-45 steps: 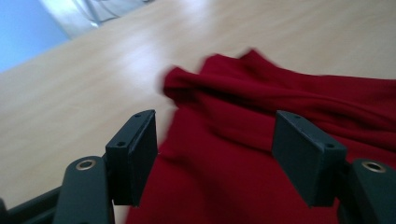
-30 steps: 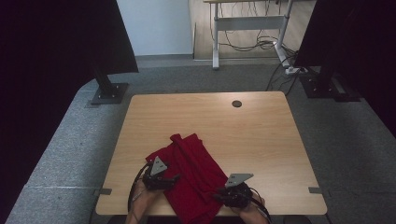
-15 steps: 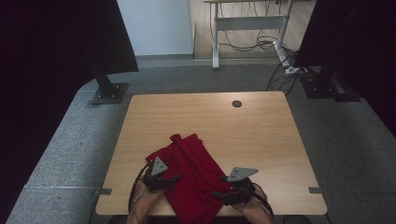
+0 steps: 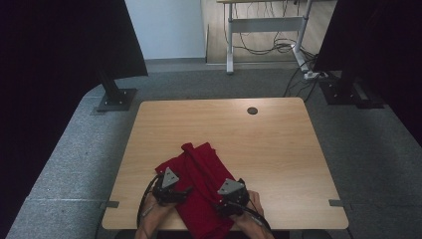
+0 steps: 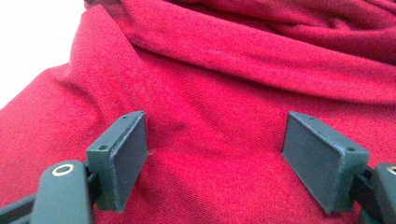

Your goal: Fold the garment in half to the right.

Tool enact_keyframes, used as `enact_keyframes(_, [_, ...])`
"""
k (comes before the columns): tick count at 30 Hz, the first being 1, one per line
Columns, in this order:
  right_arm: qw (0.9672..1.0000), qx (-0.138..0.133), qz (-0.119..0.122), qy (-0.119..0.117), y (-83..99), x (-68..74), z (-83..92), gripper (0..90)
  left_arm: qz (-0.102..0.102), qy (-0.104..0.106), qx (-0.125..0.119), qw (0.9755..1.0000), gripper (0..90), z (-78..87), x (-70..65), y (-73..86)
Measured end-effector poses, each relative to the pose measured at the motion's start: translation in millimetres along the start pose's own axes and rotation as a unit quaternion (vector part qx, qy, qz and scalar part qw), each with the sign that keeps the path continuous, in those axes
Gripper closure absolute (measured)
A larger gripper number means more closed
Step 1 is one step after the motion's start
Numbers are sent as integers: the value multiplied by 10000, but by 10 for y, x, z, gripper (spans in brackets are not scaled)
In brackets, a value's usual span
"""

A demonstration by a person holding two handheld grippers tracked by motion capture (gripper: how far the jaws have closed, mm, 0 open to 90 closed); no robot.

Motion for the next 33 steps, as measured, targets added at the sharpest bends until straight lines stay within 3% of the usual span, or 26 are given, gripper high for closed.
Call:
enact_keyframes(1, [10000, 0, 0, 0, 0, 0, 0, 94, 0, 0, 0, 10000, 220, 0, 0, 0])
enact_keyframes(2, [9998, 10, -145, 169, 76, -159, 46, 94, 0, 0, 0, 10000, 220, 0, 0, 0])
enact_keyframes(3, [9998, 10, -145, 169, 76, -159, 46, 105, -1, 5, 4, 10000, 220, 0, 1, 0])
enact_keyframes(4, [9986, 23, -499, 200, 219, -390, 122, 110, 7, 12, 2, 10000, 220, -1, 2, 0])
enact_keyframes(6, [9973, -17, -728, 127, 324, -528, 187, 110, 8, 12, 1, 10000, 220, -1, 2, 0])
enact_keyframes(10, [9964, -61, -845, 89, 380, -596, 232, 110, 16, 14, -2, 10000, 220, -1, 2, 0])
enact_keyframes(11, [9957, -51, -927, 72, 497, -699, 352, 123, 20, 12, -1, 10000, 219, -1, 2, 0])
enact_keyframes(13, [9959, -8, -890, 166, 520, -719, 378, 123, 20, 12, -1, 10000, 219, -1, 2, 0])
enact_keyframes(20, [9951, -67, -983, 111, 549, -758, 466, 127, 12, -22, -13, 10000, 216, 2, -4, 1])
enact_keyframes(21, [9969, -287, -708, -168, 324, -622, 494, 119, 6, -48, -23, 10000, 200, 4, -6, 1])
enact_keyframes(22, [9969, -287, -708, -168, 324, -622, 494, 119, 6, -48, -23, 10000, 195, 4, -6, 1])
enact_keyframes(24, [9980, -329, -439, -318, 142, -509, 433, 109, -44, -157, -67, 9998, 186, 13, -22, 3])
enact_keyframes(27, [9981, -340, -365, -360, 91, -476, 410, 108, -108, -252, -152, 9995, 162, 31, -40, 8])
enact_keyframes(28, [9978, -387, -153, -513, -59, -376, 323, 102, -59, -262, -170, 9995, 162, 50, -42, 4])
enact_keyframes(29, [9978, -387, -153, -513, -59, -376, 323, 102, -59, -262, -170, 9995, 148, 50, -42, 4])
enact_keyframes(30, [9976, -386, 50, -565, -178, -300, 231, 102, -59, -262, -170, 9995, 148, 50, -42, 4])
enact_keyframes(31, [9976, -386, 50, -565, -178, -300, 231, 99, -43, -360, -275, 9990, 148, 117, -37, -5])
enact_keyframes(32, [9963, -369, 270, -734, -326, -217, 75, 95, 3, -369, -314, 9988, 131, 139, -34, -4])
enact_keyframes(33, [9963, -369, 270, -734, -326, -217, 75, 95, 3, -369, -314, 9988, 126, 139, -34, -4])
Point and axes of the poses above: each handheld gripper's, and its own axes: z roughly backward along the jaws, y roughly out of its underside, x roughly to its left, the point moved 4 cm from there along -z, roughly forward along the jaws, and after that the axes turned 13 degrees about x, right-handed, at the moved point
